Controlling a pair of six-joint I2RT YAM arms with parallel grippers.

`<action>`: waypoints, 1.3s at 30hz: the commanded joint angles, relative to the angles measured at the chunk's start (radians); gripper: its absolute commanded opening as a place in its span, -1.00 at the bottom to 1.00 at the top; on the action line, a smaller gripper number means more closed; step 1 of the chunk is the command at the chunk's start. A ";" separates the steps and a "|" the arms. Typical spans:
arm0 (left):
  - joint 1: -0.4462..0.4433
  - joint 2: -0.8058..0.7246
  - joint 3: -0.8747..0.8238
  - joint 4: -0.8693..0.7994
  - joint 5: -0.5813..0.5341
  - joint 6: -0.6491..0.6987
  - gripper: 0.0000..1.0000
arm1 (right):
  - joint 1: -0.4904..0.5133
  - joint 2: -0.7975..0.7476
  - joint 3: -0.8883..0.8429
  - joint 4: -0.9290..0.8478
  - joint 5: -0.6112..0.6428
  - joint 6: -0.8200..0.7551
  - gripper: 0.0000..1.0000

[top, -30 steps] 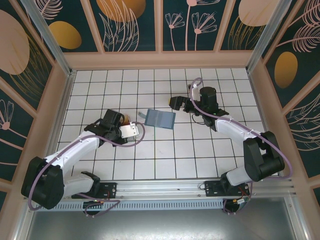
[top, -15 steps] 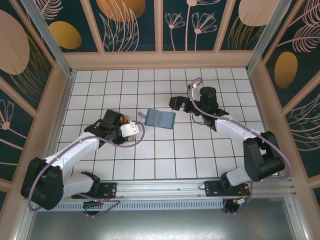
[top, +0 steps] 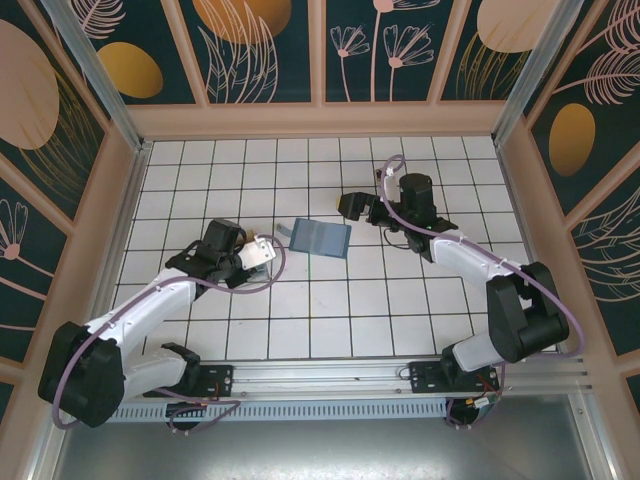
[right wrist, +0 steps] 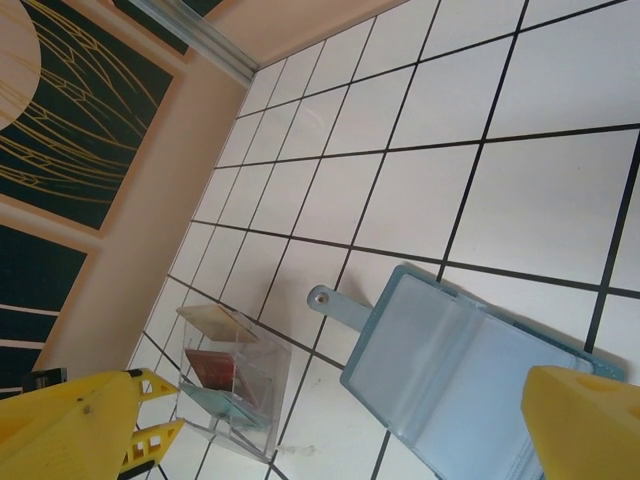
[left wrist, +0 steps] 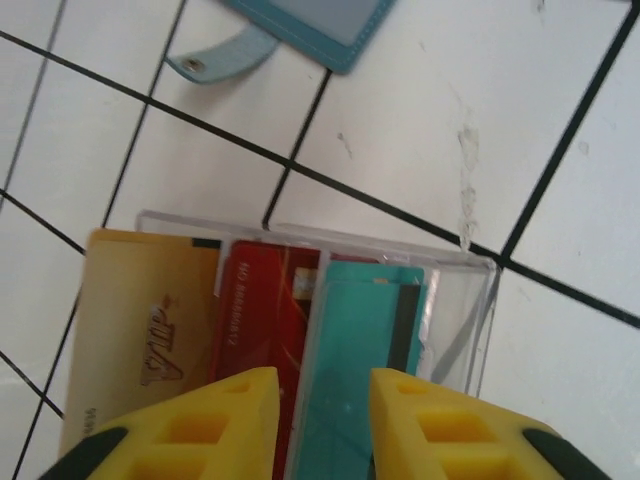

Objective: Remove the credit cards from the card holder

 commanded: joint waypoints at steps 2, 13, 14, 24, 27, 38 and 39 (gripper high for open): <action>0.003 0.018 0.111 0.063 -0.019 -0.206 -0.29 | 0.007 0.061 0.092 -0.104 -0.025 0.002 0.98; 0.004 0.103 0.352 0.097 -0.108 -0.682 0.97 | 0.016 0.100 0.087 -0.179 0.131 0.035 0.98; 0.004 0.114 0.368 0.084 -0.126 -0.703 0.97 | 0.017 0.099 0.077 -0.170 0.131 0.037 0.98; 0.004 0.199 0.436 0.071 -0.074 -0.971 0.83 | 0.037 0.189 0.049 -0.157 0.115 0.044 -0.56; 0.004 0.227 0.425 0.120 0.015 -1.111 0.71 | 0.045 0.232 0.048 -0.154 0.125 0.051 -0.84; 0.001 0.420 0.334 0.348 0.233 -1.420 0.68 | 0.051 0.357 0.046 -0.148 0.147 0.042 -1.00; 0.000 0.444 0.334 0.354 0.239 -1.437 0.66 | 0.053 0.366 0.049 -0.152 0.152 0.042 -1.00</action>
